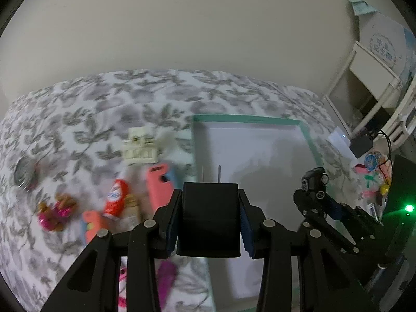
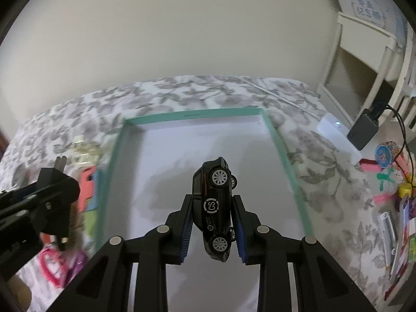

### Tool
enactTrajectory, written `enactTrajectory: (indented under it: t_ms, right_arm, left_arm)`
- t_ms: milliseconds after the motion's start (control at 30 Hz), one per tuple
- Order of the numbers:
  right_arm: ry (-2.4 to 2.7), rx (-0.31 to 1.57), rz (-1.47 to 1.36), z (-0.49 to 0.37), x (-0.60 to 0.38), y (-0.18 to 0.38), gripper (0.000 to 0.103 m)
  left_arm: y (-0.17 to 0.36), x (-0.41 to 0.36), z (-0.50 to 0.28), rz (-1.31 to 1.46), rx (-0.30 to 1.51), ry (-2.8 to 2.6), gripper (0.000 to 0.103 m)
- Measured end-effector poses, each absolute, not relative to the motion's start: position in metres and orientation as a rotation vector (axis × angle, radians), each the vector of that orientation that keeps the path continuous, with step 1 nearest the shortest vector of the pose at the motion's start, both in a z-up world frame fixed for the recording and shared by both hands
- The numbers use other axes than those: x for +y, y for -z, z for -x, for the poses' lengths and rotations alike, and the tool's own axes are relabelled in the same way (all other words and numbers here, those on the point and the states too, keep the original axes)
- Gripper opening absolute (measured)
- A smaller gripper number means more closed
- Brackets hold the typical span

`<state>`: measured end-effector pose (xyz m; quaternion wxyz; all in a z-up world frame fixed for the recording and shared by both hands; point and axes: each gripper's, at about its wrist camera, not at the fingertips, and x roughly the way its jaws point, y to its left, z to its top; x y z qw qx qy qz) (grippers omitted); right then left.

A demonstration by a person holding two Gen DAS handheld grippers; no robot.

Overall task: Organize rigid objects
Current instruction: 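Carry the car into the tray with the right tool while the left tool carries the charger there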

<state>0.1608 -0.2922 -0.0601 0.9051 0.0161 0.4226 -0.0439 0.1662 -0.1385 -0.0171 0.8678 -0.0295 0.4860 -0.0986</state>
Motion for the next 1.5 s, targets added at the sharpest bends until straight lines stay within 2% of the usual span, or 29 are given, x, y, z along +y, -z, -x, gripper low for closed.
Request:
enactTrajectory:
  t_ms: [467,1100,1233,1367,1500]
  right_arm:
    - [0.13,0.86,-0.081,-0.191,-0.324,0.086,0.031]
    - [0.155,0.888,-0.033,-0.195,-0.327,0.107,0.03]
    - [0.155,0.889,-0.03,-0.195,-0.327,0.107,0.03]
    - [0.153,0.89,-0.029,-0.194,-0.327,0.106,0.031]
    - [0.154,0.882,-0.034,-0.193,-0.328,0.106,0.031]
  left_arm:
    - [0.043,-0.178,-0.209,-0.055,1.043,0.211,0.042]
    - [0.066,-0.178,-0.213,0.02,1.05,0.189,0.042]
    - [0.063,-0.179,-0.209,0.009,1.024,0.184,0.044]
    - [0.059,-0.178,-0.205,0.003,1.005,0.174,0.056]
    - [0.058,-0.175,-0.2,0.002,0.99,0.155,0.058]
